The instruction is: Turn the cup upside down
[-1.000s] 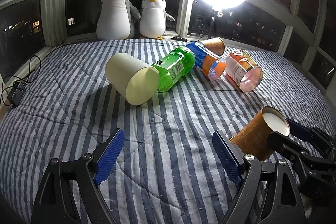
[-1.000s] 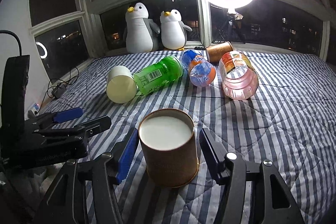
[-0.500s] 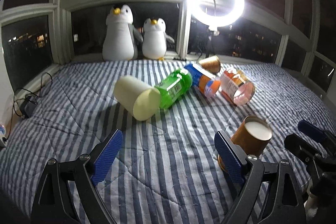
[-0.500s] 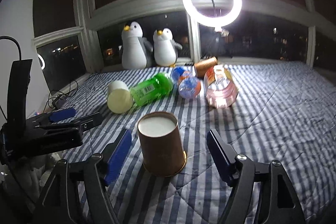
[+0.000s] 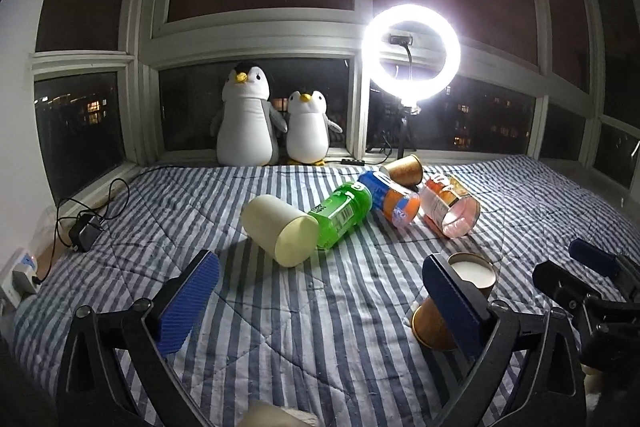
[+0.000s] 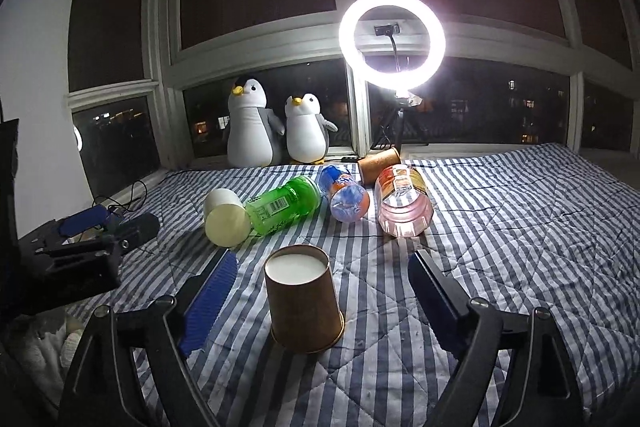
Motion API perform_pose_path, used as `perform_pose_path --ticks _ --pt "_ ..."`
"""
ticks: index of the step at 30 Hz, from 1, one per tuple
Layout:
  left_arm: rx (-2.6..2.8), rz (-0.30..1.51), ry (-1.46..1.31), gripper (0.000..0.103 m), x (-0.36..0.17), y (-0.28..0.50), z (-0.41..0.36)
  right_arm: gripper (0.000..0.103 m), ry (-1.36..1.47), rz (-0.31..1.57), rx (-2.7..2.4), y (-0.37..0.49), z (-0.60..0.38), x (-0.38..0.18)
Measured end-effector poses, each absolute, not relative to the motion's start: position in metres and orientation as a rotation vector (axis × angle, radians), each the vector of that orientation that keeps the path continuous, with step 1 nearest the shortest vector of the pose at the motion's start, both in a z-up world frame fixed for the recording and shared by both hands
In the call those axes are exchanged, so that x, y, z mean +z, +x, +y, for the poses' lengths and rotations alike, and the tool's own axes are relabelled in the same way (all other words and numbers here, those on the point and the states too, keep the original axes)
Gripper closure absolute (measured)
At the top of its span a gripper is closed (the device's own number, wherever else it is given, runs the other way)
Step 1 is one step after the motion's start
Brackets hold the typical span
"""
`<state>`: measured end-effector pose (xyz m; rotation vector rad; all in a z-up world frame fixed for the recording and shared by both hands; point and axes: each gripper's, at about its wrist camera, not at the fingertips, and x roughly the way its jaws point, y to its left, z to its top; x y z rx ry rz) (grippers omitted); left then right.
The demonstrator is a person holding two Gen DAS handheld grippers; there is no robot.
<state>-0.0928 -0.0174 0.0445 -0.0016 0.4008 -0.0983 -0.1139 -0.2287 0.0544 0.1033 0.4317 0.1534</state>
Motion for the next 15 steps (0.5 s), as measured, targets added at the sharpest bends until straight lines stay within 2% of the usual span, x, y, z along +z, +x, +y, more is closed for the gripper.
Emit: perform_pose_path --ticks 15 --pt "-0.078 0.377 0.009 0.0 0.0491 -0.1006 -0.017 0.015 0.103 0.415 0.141 -0.1172 -0.2276 0.0571"
